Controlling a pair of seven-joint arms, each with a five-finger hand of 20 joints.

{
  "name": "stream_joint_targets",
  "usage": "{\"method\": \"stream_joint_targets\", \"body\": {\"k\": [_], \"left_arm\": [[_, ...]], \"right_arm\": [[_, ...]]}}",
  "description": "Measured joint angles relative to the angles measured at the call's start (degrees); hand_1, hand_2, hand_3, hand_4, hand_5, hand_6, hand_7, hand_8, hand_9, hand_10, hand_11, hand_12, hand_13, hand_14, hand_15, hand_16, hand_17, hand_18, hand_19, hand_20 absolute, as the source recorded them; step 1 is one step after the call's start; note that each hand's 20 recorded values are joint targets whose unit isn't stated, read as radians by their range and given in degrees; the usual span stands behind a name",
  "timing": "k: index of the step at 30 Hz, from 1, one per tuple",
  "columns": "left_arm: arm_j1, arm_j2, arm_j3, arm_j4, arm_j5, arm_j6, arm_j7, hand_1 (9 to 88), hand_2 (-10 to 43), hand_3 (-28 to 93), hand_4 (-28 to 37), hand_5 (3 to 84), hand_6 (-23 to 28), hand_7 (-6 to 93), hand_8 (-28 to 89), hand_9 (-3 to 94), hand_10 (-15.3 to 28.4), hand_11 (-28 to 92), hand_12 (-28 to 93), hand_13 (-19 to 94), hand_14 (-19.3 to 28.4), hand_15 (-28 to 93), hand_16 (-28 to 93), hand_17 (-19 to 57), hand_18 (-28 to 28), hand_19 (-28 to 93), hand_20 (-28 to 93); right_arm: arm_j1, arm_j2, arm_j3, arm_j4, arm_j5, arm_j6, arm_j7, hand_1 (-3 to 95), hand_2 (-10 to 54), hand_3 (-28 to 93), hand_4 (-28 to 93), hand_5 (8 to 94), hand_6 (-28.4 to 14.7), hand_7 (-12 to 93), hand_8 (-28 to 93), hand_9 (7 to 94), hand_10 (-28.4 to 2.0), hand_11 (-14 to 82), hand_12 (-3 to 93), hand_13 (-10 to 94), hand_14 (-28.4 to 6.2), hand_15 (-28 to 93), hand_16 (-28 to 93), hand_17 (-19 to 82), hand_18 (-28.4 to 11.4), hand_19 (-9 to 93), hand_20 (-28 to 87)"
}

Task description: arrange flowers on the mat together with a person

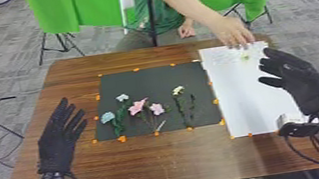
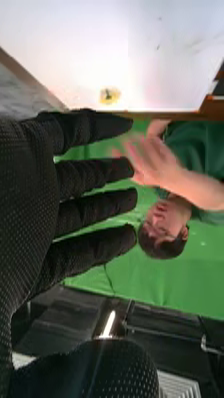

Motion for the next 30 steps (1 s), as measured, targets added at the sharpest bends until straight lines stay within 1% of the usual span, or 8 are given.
{"method": "stream_joint_targets", "body": {"k": [3,5,7,15,20,27,30], "left_arm": [[-0.4,0.02,0.62,0.32,0.0,-0.17,-0.34,25.6,-5.2,68,-28.3,25.9,2.9,13.3,-9,18.3,9.0,14,15,17,12.5,16,6,-11.9,22.1,38,7],[-0.7,0.02,1.11,0.56,0.0,-0.4,-0.44,25.7,-5.2,68,-28.3,26.0,2.9,13.3,-9,18.3,9.0,14,15,17,12.5,16,6,-11.8,21.8,38,8],[-0.8,0.02,1.42,0.6,0.0,-0.48,-0.44,25.9,-5.3,68,-28.3,26.1,3.0,13.3,-9,18.5,9.1,14,15,17,12.4,16,6,-11.8,21.6,38,8],[-0.7,0.07,1.14,0.58,0.0,-0.47,-0.43,26.1,-4.9,68,-28.3,26.7,3.2,13.3,-9,18.5,9.2,14,15,17,12.2,15,6,-11.6,21.4,38,8],[-0.4,0.04,0.75,0.54,0.0,-0.47,-0.42,26.4,-5.0,68,-28.3,26.6,3.1,13.3,-9,18.5,9.1,14,15,17,12.2,15,7,-11.6,21.4,38,9],[-0.6,0.02,0.73,0.58,0.1,-0.87,-0.45,26.6,-4.9,68,-28.3,26.4,3.0,13.3,-9,18.2,9.1,14,15,17,12.3,15,7,-11.6,21.4,38,9],[-0.9,-0.3,0.88,0.6,0.1,-1.06,-0.55,26.7,-4.8,67,-28.3,26.4,3.0,13.3,-9,18.2,9.1,14,15,17,12.3,15,7,-11.6,21.4,38,9]], "right_arm": [[0.8,0.3,-2.3,0.5,0.0,0.7,-0.3,15.9,-3.2,84,-24,30.6,-6.2,12,-8,28.0,-13.3,6.8,24.7,21,-11.2,-1,41,1,-19.8,35,23],[1.1,0.1,-2.3,0.5,0.1,0.6,-0.6,15.8,-3.1,84,-24,30.6,-6.2,12,-8,28.0,-13.4,6.6,24.6,21,-11.2,-2,42,1,-19.8,35,23],[1.0,-0.3,-1.6,0.5,0.2,0.3,-0.8,15.8,-3.1,84,-24,30.6,-6.3,12,-8,28.0,-13.4,6.6,24.6,21,-11.2,-2,42,1,-19.8,35,23],[1.1,0.1,-2.1,0.5,0.3,1.1,-0.8,15.9,-3.0,84,-24,30.5,-6.2,12,-8,28.1,-13.6,6.7,24.6,22,-11.3,-2,42,1,-19.9,36,23],[2.1,0.3,-2.9,0.6,0.2,1.2,-0.8,16.0,-3.0,84,-24,30.3,-5.5,12,-8,28.3,-11.8,6.5,24.6,22,-11.4,-2,42,1,-19.9,36,23],[2.3,0.3,-3.0,0.6,0.1,1.2,-0.8,16.3,-3.0,84,-24,30.1,-5.4,12,-8,28.3,-12.4,6.3,24.8,22,-11.5,-2,42,1,-20.1,36,24],[2.3,0.3,-2.8,0.5,0.2,1.2,-0.6,16.1,-3.1,84,-24,30.0,-5.5,12,-8,28.3,-12.7,6.2,24.7,22,-11.4,-2,42,1,-20.1,36,24]]}}
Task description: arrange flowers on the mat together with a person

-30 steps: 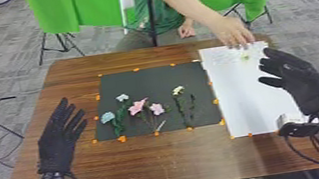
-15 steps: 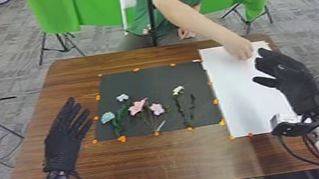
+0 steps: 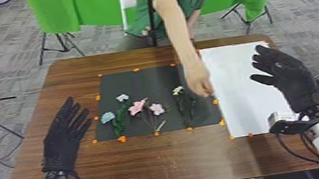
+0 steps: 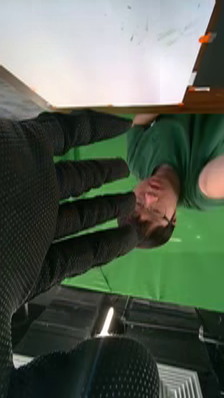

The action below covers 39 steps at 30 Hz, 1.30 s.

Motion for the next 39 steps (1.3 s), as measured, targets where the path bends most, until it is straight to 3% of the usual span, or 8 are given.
{"method": "stream_joint_targets", "body": {"k": [13,24,39], "left_arm": [[0.5,-0.52,-0.56,-0.31,-0.32,-0.13,-0.69,26.4,-4.9,68,-28.3,26.6,3.0,13.4,-9,18.4,9.1,14,15,17,12.6,16,7,-11.7,21.5,38,9],[1.3,-0.35,-0.77,-0.4,-0.64,0.34,0.11,26.4,-4.7,68,-28.3,26.7,3.0,13.2,-9,18.4,9.1,14,15,17,12.5,16,6,-11.7,21.5,38,9],[0.6,-1.48,-0.79,-0.35,-0.47,0.11,-0.77,26.2,-4.4,68,-28.3,26.7,3.1,13.2,-9,18.7,9.2,14,15,17,12.5,17,6,-11.6,21.2,38,9]], "right_arm": [[-0.3,-1.1,0.0,0.2,-0.4,-0.7,-0.1,16.3,-2.9,84,-24,30.1,-5.4,12,-8,28.7,-12.5,6.6,24.6,23,-11.3,-1,42,1,-20.2,37,24],[1.8,-1.9,-2.6,1.5,-0.5,-2.7,0.8,16.2,-2.8,84,-24,29.9,-5.3,12,-8,28.6,-12.8,6.4,24.6,24,-11.4,-1,42,1,-20.5,37,24],[3.5,-1.4,-4.1,1.8,-0.4,-2.5,1.5,16.1,-2.5,84,-24,30.0,-5.3,12,-8,29.0,-12.7,6.6,24.4,24,-11.8,1,41,1,-20.7,38,24]]}}
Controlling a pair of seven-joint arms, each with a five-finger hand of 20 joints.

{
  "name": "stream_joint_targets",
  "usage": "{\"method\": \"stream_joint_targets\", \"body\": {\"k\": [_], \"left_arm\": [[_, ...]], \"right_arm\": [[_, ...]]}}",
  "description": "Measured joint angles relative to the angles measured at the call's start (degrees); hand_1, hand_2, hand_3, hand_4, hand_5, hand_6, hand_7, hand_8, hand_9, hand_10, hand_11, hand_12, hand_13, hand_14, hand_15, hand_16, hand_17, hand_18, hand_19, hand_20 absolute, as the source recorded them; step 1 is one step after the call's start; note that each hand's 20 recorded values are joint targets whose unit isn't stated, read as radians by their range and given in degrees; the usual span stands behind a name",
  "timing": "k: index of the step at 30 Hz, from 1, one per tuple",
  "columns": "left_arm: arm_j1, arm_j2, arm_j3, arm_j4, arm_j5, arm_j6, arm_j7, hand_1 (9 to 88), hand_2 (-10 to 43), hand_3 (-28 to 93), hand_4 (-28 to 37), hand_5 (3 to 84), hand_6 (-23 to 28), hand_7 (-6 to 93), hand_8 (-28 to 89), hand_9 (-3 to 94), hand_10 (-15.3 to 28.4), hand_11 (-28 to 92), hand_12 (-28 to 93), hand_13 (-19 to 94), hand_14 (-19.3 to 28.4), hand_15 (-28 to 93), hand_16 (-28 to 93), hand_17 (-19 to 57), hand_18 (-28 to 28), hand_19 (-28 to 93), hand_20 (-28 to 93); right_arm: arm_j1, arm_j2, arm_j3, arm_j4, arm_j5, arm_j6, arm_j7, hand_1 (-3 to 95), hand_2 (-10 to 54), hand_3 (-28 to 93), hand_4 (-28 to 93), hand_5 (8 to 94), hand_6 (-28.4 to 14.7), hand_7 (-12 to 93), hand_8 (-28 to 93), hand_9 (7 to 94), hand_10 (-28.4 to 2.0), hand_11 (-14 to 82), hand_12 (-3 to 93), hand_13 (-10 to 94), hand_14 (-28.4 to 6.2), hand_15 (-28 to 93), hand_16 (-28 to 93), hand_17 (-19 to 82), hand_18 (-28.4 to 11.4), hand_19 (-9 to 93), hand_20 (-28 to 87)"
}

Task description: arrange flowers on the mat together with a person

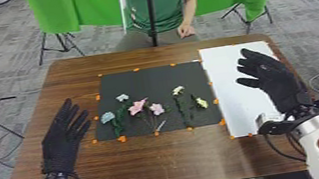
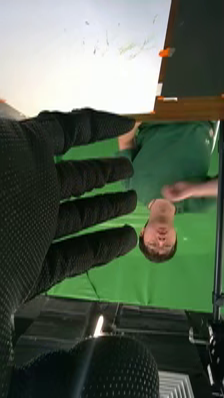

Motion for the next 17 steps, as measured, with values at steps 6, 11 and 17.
{"method": "stream_joint_targets", "body": {"k": [6,11,17], "left_arm": [[-0.1,-0.04,0.09,0.06,0.05,-0.23,-0.19,26.1,-4.4,68,-28.3,26.8,3.1,13.2,-9,18.7,9.3,14,15,17,12.7,17,6,-11.6,21.3,38,9],[-0.5,0.01,0.1,0.29,0.04,-0.4,-0.37,26.1,-4.4,68,-28.3,26.8,3.1,13.3,-9,18.7,9.3,14,15,17,12.7,17,6,-11.6,21.3,38,9],[-1.1,0.26,0.13,0.78,0.05,-0.68,-0.78,26.0,-4.5,68,-28.3,26.8,3.0,13.3,-9,18.7,9.3,14,15,17,12.6,17,6,-11.6,21.3,38,9]], "right_arm": [[0.0,0.0,0.1,0.0,0.0,-0.1,0.0,16.0,-2.5,84,-24,29.9,-5.3,12,-8,29.0,-12.7,6.6,24.4,24,-11.8,1,40,1,-20.8,38,24],[0.1,0.0,-0.1,0.2,0.0,-0.8,0.0,16.0,-2.4,84,-24,29.9,-5.3,12,-8,29.0,-12.6,6.6,24.4,24,-11.8,1,40,1,-20.8,38,24],[0.2,0.0,-0.2,0.2,0.1,-1.0,0.1,16.1,-2.4,84,-24,29.9,-5.3,12,-8,29.0,-12.7,6.8,24.4,24,-11.8,2,40,1,-20.8,38,24]]}}
